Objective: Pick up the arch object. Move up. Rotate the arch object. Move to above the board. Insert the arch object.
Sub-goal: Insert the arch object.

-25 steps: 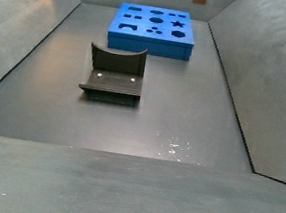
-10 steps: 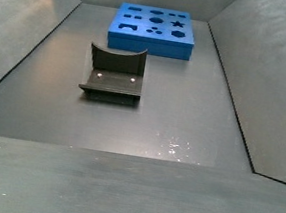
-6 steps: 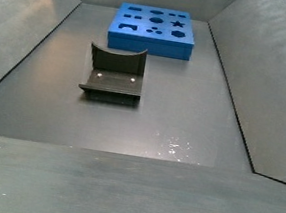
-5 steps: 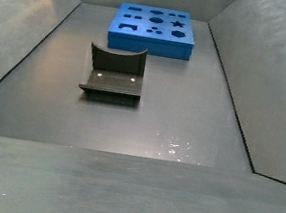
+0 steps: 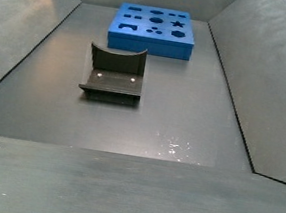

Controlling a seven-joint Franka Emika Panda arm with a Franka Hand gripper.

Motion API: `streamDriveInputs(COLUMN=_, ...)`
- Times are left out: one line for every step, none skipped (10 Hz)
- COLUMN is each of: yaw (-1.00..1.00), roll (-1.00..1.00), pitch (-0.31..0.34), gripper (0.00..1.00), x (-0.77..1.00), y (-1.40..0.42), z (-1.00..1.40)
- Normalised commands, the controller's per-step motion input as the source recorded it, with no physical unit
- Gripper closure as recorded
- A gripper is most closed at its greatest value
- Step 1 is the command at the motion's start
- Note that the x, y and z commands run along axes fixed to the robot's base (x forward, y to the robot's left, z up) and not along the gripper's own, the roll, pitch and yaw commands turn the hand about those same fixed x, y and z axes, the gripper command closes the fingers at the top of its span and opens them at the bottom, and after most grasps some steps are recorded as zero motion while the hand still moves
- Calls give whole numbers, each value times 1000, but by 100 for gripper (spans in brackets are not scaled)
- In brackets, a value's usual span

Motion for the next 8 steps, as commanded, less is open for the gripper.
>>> streamDriveInputs(yaw=34, roll=0, pitch=26, gripper=100, x=1000, y=117, z=-220)
streamDriveInputs(yaw=37, roll=0, pitch=24, gripper=100, x=1000, y=134, z=-206)
streamDriveInputs(yaw=29, roll=0, pitch=34, gripper=100, x=1000, y=129, z=-211)
streamDriveInputs(yaw=0, roll=9, pitch=27, gripper=100, x=1000, y=91, z=-186)
streamDriveInputs(yaw=0, roll=23, pitch=21, gripper=100, x=1000, y=71, z=-177)
streamDriveInputs(yaw=0, roll=26, pitch=17, gripper=100, x=1000, y=63, z=-169)
streamDriveInputs(yaw=0, roll=30, pitch=11, gripper=100, x=1000, y=40, z=-160)
streamDriveInputs(yaw=0, roll=31, pitch=13, gripper=100, x=1000, y=46, z=-157)
